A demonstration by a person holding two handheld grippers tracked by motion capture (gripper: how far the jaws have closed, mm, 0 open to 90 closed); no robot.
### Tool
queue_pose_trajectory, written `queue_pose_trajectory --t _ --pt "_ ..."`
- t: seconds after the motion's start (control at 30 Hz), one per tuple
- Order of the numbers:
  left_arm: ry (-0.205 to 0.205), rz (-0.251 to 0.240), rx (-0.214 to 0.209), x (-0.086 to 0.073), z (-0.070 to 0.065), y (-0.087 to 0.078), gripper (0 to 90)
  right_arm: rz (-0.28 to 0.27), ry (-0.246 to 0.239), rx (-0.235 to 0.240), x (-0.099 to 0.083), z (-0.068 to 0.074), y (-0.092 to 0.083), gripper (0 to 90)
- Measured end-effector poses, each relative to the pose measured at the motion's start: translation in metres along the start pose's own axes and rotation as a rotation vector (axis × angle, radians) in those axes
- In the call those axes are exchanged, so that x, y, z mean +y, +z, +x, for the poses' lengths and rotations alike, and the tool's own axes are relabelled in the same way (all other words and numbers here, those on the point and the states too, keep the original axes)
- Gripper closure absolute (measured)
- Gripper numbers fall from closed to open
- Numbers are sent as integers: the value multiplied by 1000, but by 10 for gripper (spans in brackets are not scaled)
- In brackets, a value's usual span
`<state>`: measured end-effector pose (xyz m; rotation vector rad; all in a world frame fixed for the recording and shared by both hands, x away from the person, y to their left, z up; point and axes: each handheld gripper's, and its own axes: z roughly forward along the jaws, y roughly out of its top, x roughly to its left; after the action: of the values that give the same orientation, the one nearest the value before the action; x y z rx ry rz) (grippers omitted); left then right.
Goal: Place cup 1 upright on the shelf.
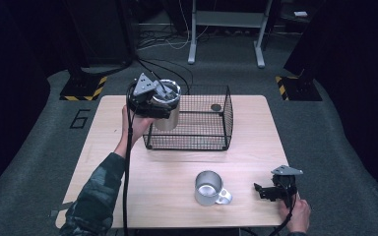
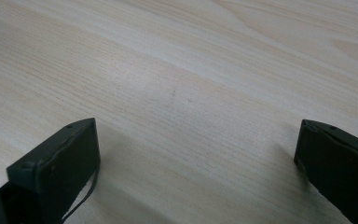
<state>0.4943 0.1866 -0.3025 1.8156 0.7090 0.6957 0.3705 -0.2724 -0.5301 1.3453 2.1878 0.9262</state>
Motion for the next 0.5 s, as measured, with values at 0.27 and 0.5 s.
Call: queue_pose_trajectory --t 0.27,0.5 --pt "-29 4 12 -7 6 12 39 0 0 0 0 0 0 0" --pt "-46 16 21 -13 11 22 39 1 -4 0 0 0 0 0"
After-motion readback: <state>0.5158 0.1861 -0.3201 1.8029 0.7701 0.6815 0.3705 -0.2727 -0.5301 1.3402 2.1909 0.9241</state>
